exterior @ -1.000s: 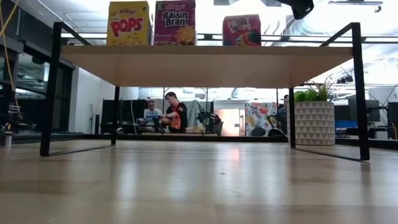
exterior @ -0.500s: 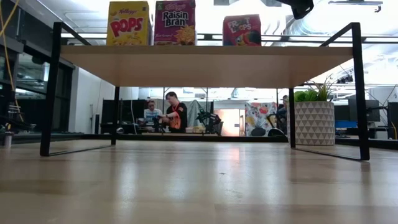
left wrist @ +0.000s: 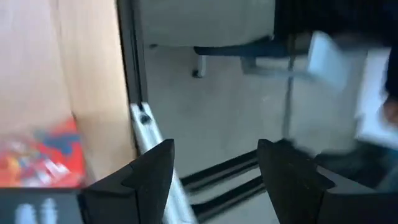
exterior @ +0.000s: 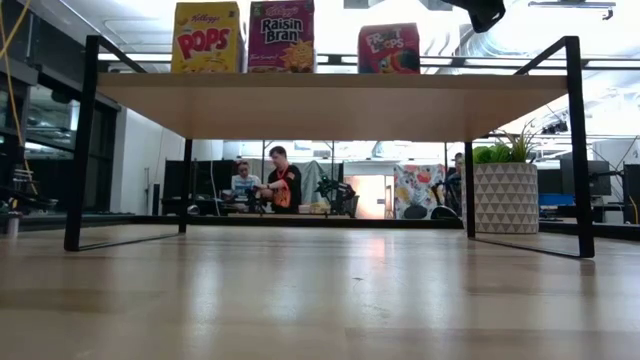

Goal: Stack cereal on shelf
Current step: Put the red cereal box on the shelf

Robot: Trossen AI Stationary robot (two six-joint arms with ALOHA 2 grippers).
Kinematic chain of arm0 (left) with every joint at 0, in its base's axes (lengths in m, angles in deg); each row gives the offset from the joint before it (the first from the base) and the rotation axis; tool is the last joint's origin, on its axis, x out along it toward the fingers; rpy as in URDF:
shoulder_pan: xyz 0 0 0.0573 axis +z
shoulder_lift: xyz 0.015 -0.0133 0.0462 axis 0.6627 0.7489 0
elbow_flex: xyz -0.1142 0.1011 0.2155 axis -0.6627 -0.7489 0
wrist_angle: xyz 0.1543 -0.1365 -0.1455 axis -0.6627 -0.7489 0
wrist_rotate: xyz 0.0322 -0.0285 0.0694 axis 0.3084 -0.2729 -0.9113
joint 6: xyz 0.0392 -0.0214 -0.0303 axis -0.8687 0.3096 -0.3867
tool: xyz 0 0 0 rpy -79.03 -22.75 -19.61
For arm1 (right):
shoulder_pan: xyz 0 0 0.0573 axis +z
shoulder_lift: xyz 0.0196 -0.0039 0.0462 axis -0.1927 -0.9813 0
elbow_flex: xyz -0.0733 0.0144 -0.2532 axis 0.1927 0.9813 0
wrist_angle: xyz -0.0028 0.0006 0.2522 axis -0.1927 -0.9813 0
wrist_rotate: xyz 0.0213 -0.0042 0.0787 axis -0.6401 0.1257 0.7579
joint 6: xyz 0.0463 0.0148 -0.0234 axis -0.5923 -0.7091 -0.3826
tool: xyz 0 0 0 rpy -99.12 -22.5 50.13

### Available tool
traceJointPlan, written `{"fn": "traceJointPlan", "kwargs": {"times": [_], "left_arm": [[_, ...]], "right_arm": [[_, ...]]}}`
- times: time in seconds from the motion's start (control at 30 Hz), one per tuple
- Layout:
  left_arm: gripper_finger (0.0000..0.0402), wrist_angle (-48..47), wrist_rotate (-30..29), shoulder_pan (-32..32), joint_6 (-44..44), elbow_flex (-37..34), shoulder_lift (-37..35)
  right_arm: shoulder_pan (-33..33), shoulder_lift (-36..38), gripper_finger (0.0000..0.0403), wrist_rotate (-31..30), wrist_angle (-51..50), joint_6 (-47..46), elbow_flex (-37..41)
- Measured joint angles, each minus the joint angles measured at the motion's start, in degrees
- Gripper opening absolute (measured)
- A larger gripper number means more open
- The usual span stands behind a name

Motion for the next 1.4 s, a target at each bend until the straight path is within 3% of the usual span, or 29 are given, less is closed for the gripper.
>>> {"fn": "traceJointPlan", "kwargs": {"times": [0.3,0.5,0.63,0.93,1.4], "left_arm": [[0.022,0.3,1.3,-0.3,33.4,0.0,-1.3],[0.022,-5.6,-2.2,-1.0,40.4,0.1,-2.2],[0.022,-6.6,2.1,-2.8,50.3,0.0,-2.2],[0.022,-11.1,-6.0,-7.6,51.8,0.0,-3.9],[0.022,-16.5,-7.7,-6.8,45.9,0.0,-3.8]], "right_arm": [[0.0,0.0,0.0256,0.2,0.0,0.0,0.0],[0.0,0.0,0.0256,0.2,-0.1,0.0,0.0],[0.0,0.0,0.0256,0.2,-0.4,0.0,0.0],[0.0,0.0,0.0256,0.2,-0.8,0.0,0.0],[0.0,0.0,0.0256,0.1,-0.9,0.0,0.0]]}}
